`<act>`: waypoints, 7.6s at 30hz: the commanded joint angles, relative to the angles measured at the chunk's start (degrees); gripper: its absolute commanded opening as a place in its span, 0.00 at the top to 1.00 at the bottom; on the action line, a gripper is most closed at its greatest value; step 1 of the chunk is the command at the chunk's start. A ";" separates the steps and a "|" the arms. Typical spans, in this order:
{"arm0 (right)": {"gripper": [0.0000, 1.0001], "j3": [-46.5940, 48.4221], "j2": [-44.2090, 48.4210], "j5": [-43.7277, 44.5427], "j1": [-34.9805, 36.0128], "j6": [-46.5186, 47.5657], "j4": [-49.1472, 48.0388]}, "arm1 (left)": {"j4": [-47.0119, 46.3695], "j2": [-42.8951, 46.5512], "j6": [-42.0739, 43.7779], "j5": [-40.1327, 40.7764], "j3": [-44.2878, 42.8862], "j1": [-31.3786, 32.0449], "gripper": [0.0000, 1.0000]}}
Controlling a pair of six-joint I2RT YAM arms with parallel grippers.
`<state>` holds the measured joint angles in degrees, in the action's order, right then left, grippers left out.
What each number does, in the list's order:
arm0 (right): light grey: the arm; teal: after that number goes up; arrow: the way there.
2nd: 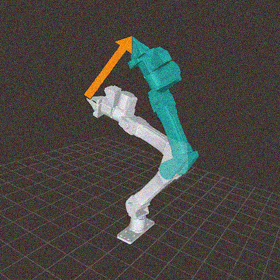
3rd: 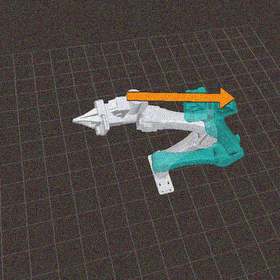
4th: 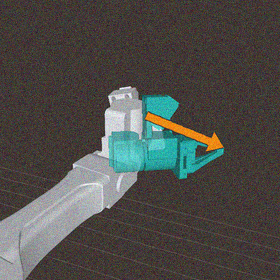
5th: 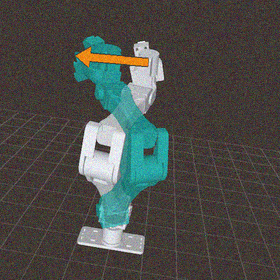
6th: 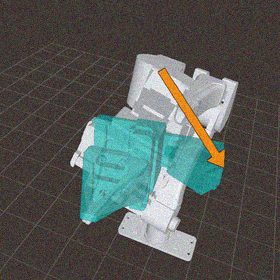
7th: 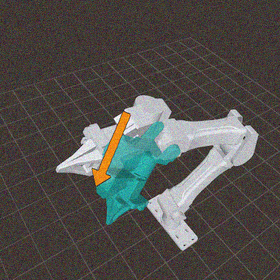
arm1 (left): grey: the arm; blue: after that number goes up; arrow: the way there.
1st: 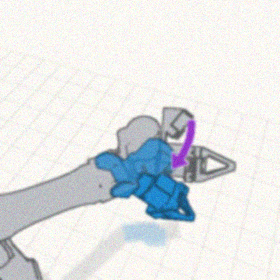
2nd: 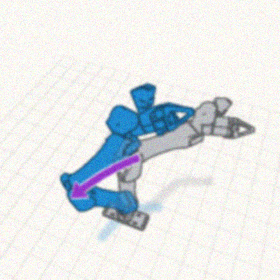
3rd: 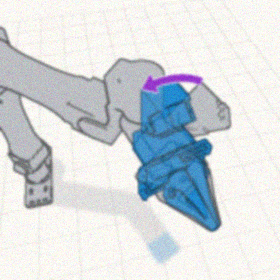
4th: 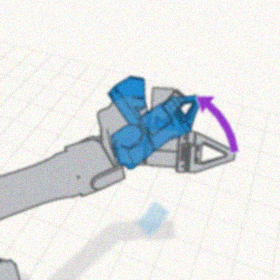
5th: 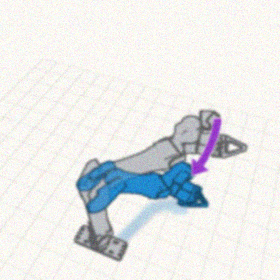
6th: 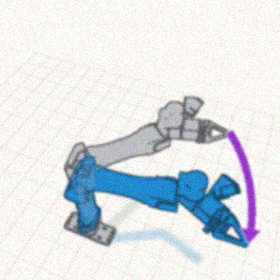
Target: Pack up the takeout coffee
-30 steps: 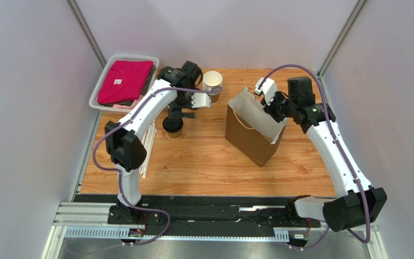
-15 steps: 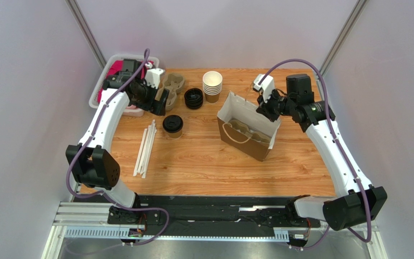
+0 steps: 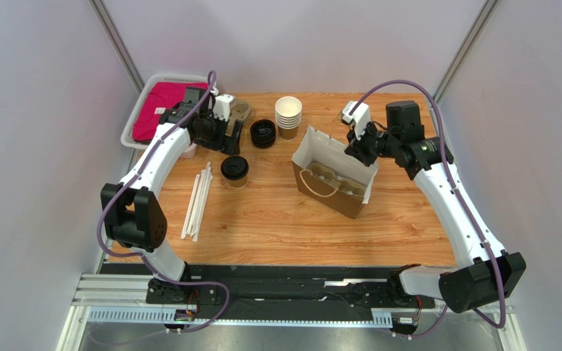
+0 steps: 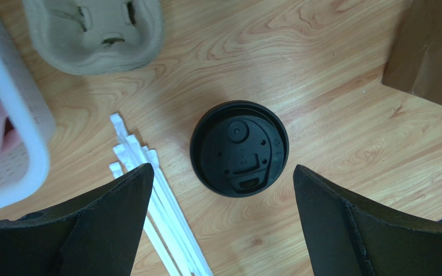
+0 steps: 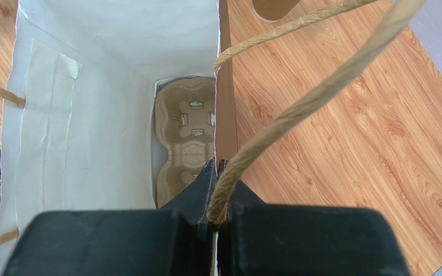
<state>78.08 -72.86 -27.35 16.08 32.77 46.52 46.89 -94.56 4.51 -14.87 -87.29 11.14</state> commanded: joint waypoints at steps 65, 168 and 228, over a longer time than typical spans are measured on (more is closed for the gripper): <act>1.00 2.07 1.32 -1.21 0.36 -1.13 -0.20 | 3.46 -1.16 -2.32 -0.14 -1.12 3.37 0.47; 1.00 -12.43 8.09 -7.01 19.34 -25.74 -19.72 | -49.80 29.08 26.60 20.41 45.01 40.45 0.70; 1.00 -1.79 -5.10 -25.38 8.18 -16.34 -9.78 | -15.70 9.14 17.55 14.61 21.19 35.27 0.80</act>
<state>74.76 -79.46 -50.28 23.59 15.09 37.50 28.64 -84.14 23.90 0.05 -64.69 46.68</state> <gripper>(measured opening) 0.016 0.876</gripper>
